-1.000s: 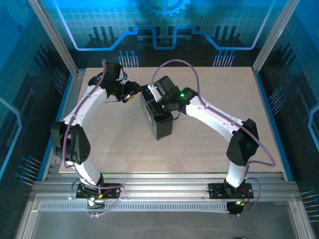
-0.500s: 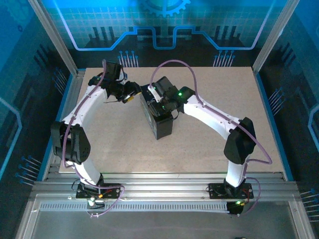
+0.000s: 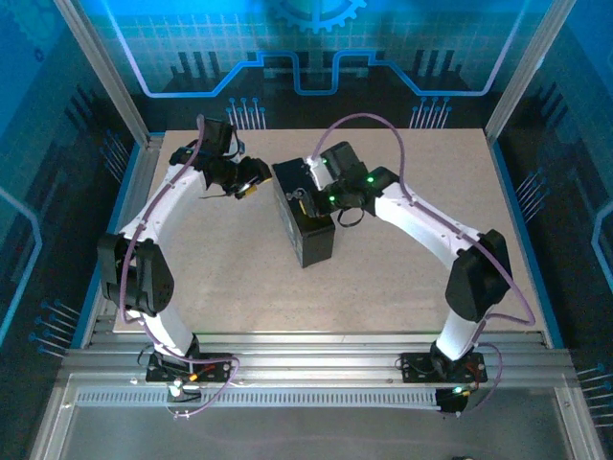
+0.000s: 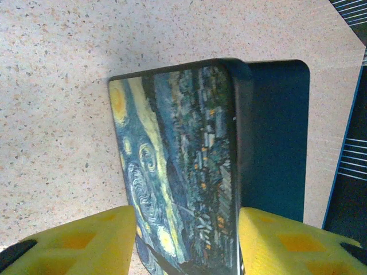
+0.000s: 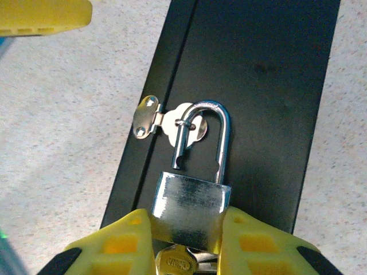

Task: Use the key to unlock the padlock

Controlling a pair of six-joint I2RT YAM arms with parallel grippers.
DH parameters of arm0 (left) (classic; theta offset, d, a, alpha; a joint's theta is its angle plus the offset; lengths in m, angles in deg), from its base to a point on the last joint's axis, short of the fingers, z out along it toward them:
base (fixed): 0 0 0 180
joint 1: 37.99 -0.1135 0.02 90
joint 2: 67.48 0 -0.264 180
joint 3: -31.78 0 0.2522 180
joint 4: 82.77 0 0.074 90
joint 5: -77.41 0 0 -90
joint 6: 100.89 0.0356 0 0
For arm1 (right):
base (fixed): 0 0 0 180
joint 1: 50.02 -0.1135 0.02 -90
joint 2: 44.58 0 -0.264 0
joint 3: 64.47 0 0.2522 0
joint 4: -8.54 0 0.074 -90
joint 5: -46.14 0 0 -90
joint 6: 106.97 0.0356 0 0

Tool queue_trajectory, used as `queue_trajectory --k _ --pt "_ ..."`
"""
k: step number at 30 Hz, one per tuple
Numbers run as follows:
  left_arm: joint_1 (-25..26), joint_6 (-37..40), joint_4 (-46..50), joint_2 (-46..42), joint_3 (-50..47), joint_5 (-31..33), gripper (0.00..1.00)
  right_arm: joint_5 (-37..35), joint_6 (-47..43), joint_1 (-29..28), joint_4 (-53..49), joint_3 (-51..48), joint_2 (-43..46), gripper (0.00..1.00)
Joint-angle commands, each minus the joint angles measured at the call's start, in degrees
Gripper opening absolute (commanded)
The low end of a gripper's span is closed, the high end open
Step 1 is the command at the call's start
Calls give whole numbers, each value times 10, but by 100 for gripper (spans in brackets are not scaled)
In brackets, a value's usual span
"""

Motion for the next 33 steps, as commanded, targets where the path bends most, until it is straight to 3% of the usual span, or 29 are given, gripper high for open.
queue_trajectory --k 1,12,33 --pt "-2 13 3 -5 5 0 51 102 56 24 67 -22 28 18" --pt "8 6 -15 29 30 -2 51 209 155 55 174 -53 9 18" --pt "32 10 -24 112 99 20 52 115 78 47 89 8 -25 22"
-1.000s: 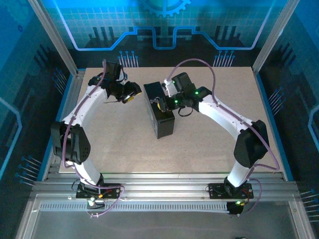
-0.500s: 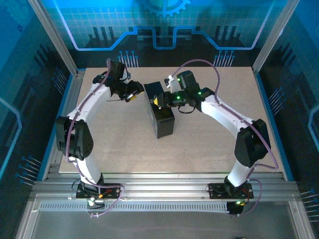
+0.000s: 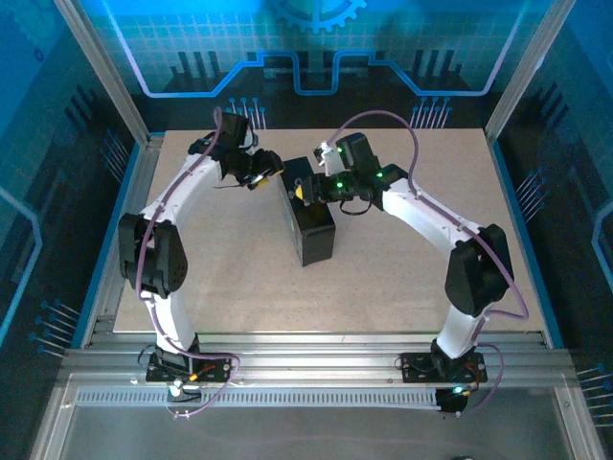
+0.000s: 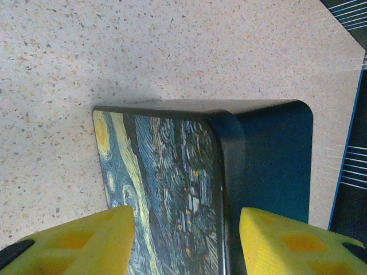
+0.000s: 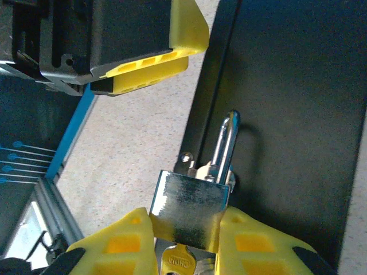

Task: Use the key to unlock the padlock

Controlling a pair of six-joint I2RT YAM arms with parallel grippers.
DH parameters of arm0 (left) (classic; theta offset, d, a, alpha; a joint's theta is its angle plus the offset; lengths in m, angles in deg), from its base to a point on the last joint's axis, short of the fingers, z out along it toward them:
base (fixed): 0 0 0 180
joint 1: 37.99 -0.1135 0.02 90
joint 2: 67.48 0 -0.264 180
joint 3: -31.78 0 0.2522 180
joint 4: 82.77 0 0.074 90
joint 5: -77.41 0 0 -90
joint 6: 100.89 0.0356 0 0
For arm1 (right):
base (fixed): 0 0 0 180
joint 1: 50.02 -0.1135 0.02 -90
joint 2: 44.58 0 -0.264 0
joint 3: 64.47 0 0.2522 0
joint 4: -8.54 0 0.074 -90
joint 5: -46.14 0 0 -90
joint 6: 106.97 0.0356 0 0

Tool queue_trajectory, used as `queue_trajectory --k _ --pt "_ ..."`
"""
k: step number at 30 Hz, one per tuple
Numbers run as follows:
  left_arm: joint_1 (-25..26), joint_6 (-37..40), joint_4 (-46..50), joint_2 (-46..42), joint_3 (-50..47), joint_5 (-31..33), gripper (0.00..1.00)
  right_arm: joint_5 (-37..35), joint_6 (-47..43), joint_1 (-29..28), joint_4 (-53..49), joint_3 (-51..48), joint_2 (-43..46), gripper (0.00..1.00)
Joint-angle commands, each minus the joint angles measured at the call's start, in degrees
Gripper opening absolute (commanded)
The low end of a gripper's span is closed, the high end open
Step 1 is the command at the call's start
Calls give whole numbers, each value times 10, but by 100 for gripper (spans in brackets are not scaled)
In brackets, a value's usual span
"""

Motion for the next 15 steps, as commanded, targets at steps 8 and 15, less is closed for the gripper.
queue_trajectory --k 8,15 --pt "10 4 1 -1 8 10 52 -24 -21 -1 6 19 -8 22" --pt "9 0 12 -37 11 13 52 12 45 29 102 -28 32 22"
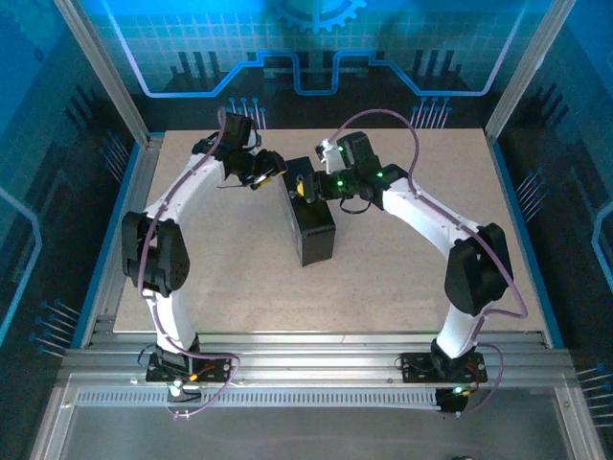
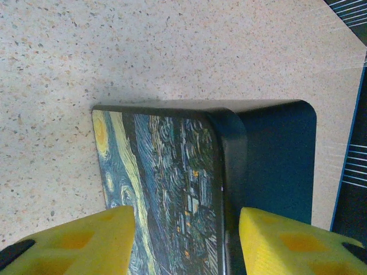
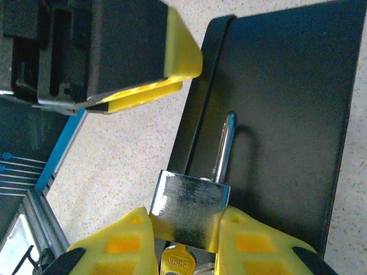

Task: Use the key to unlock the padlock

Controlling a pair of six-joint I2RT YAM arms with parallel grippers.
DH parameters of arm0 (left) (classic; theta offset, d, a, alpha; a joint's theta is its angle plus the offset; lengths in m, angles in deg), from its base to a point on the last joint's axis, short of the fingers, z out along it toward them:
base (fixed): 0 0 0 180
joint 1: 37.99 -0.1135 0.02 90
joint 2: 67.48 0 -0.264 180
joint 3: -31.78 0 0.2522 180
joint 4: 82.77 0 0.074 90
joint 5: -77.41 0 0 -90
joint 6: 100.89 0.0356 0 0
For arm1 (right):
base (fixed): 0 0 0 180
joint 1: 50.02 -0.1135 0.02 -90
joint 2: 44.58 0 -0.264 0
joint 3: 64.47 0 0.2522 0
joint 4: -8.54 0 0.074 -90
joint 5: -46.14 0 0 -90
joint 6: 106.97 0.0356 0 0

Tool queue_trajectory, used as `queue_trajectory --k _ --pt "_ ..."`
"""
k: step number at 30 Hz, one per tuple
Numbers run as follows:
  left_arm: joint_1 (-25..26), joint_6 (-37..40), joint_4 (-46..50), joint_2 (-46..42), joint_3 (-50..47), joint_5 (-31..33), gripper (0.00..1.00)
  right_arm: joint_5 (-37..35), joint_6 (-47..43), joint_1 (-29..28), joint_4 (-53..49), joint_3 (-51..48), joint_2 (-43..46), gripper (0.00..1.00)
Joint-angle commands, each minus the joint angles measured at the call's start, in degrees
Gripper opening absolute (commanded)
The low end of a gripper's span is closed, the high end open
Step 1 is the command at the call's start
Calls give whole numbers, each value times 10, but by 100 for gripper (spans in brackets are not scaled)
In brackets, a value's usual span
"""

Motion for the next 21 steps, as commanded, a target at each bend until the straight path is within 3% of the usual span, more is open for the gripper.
queue_trajectory --k 1,6,14,21 --pt "3 1 16 -40 8 12 52 26 40 23 72 -22 39 22" --pt "0 2 29 -62 1 19 54 10 33 51 58 -51 75 23" --pt "-2 2 36 -111 -41 36 54 -16 29 148 56 -183 146 25" --pt "-2 7 50 -148 -65 51 54 -73 10 222 72 -311 141 25"
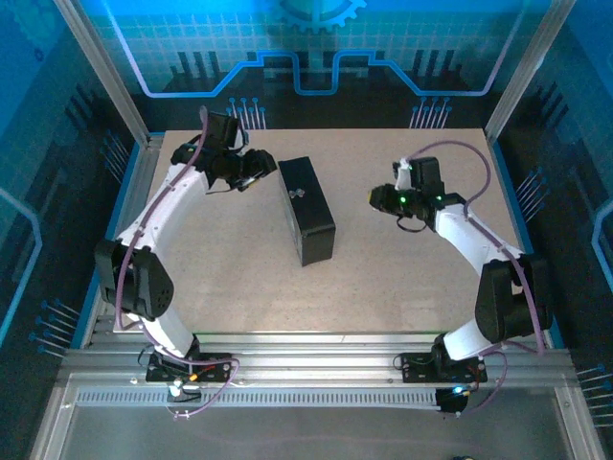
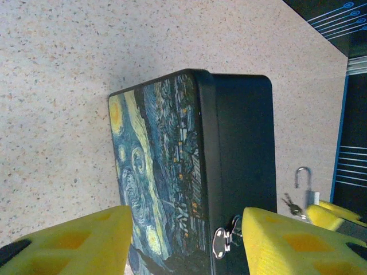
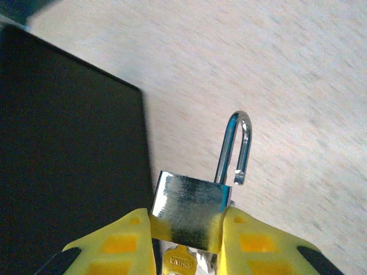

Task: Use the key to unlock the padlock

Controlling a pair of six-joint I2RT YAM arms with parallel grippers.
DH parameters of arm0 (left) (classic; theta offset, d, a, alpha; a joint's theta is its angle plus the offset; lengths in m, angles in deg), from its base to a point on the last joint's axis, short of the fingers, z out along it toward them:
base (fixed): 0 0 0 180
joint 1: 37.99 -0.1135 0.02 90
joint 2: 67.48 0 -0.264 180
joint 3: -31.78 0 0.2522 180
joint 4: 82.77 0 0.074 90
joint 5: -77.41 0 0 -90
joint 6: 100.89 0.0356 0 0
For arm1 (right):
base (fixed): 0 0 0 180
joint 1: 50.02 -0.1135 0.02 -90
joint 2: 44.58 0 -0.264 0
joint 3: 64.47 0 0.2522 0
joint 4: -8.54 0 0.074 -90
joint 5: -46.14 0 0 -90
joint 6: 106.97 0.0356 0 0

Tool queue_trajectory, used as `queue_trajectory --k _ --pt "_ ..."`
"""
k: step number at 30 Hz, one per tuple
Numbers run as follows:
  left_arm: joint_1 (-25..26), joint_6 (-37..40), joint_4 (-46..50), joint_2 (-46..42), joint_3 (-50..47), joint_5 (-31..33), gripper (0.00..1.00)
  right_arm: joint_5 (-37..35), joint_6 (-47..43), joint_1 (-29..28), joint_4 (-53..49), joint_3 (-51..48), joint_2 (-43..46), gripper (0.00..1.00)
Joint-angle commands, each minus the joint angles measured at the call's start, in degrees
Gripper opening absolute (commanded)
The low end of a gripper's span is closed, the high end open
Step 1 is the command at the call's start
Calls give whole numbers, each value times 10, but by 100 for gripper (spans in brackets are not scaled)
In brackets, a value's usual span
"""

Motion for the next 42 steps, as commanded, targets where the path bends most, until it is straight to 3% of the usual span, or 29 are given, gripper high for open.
queue_trajectory --k 1,9,12,15,17,18,19,24,28,37,42 --pt "-1 8 22 -34 -13 18 54 -29 -6 25 33 -51 -5 25" --pt "-2 16 39 -73 -23 22 54 -77 -20 59 37 -96 -47 31" --pt "-4 20 46 -90 -22 24 55 -93 -39 66 4 -80 -72 41" --pt "-8 28 57 -97 -16 21 55 -69 -37 81 -2 -79 -86 53" --pt "-11 33 65 -99 -13 17 55 -67 -47 80 -16 -63 -82 76" --pt "-12 35 69 -100 -14 16 55 -69 -53 78 -24 -56 -74 97" --pt "-13 37 71 -102 -15 16 55 -72 -58 75 -32 -52 -63 100" --pt "-20 39 68 -108 -33 13 55 -80 -68 43 -65 -25 19 100" --pt "-22 33 63 -101 -46 12 55 -114 -79 -41 -107 42 55 100" --pt "-23 23 64 -78 -72 31 56 -162 -72 -203 -172 203 -10 100" --pt "-27 18 62 -72 -81 35 56 -171 -81 -250 -199 271 -66 100"
